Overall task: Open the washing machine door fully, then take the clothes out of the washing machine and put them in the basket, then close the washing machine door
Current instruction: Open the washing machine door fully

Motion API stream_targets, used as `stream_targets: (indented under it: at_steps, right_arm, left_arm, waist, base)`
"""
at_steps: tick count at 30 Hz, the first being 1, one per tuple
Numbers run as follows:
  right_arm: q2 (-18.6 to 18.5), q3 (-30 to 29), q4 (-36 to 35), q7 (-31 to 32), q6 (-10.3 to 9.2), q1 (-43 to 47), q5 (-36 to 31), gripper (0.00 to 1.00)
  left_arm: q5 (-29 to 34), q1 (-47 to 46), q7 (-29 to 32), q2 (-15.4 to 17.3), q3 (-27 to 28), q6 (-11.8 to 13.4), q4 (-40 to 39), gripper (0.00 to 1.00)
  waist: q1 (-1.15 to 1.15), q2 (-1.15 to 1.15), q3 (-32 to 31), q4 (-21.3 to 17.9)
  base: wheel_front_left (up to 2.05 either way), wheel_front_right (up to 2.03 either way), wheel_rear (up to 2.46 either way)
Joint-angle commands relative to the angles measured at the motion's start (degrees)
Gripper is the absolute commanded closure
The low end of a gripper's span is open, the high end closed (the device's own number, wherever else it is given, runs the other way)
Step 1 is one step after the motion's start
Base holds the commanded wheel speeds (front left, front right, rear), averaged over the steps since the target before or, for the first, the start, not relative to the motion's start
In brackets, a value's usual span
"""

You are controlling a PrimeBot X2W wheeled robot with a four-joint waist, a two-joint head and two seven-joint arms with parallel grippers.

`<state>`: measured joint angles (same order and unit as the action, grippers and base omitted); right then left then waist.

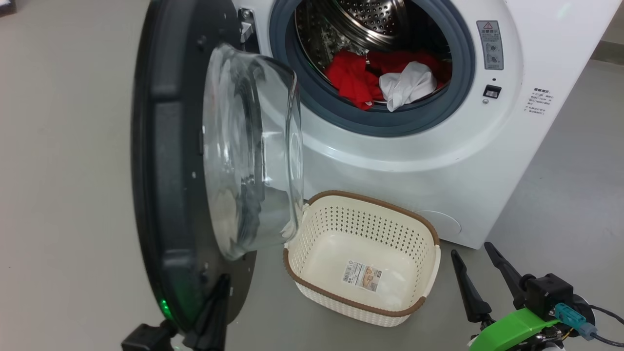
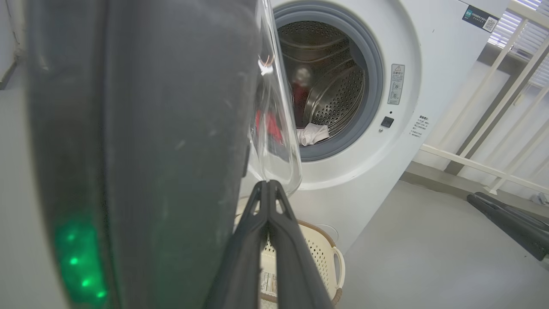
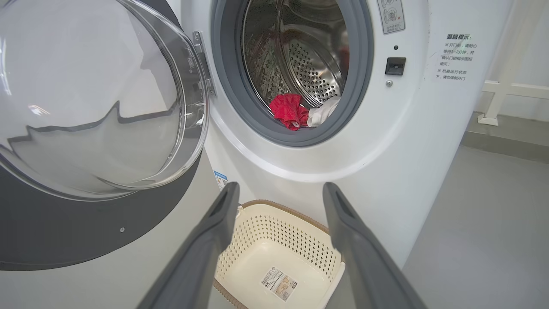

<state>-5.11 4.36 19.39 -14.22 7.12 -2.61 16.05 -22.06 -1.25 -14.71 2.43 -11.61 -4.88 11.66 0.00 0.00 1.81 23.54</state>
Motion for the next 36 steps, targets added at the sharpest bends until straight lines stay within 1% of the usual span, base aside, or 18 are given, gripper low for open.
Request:
stream_targets:
  at_steps: [1,10,17,29,36]
  right_arm:
    - [-0.32,1.21,-1.65,-0.78,0.36,-2.18,-0.62,0.0]
    - [-0.45,1.75,-1.85,-0.78,0.36,-2.51,-0.63,0.0]
    - [-0.77,2.15,-2.02,-0.78,0.36,-3.09,-0.75,0.0]
    - [-0.91,2.76,-2.67,-0.78,0.36,-4.16,-0.97,0.0]
    - [-1.1,3.35,-3.09,-0.78,0.36,-4.72,-1.07,0.0]
  left_arm:
    - [0.57,-1.82,-0.29,0.69,3.8,1.11,-1.45,1.0]
    - [1.17,-1.69,-0.29,1.6,10.23,1.45,-1.56,1.0]
    - [1.74,-3.1,-0.29,2.8,14.7,1.11,-0.56,1.0]
    - [3.09,-5.77,-0.29,4.16,20.96,0.69,1.92,1.0]
    - [3.73,-7.77,-0.29,5.11,24.36,-0.06,4.37,1.0]
  waist:
    - [0.0,0.0,0.07,0.08]
    - [0.0,0.0,0.59,0.23]
    - [0.0,0.0,1.25,0.2]
    - [0.0,0.0,2.34,-0.2]
    - [0.0,0.0,3.18,-0.37]
  base:
    - [0.0,0.0,0.0]
    - [0.0,0.0,0.0]
    - [0.0,0.0,0.0]
    - [0.0,0.0,0.0]
    - [0.0,0.0,0.0]
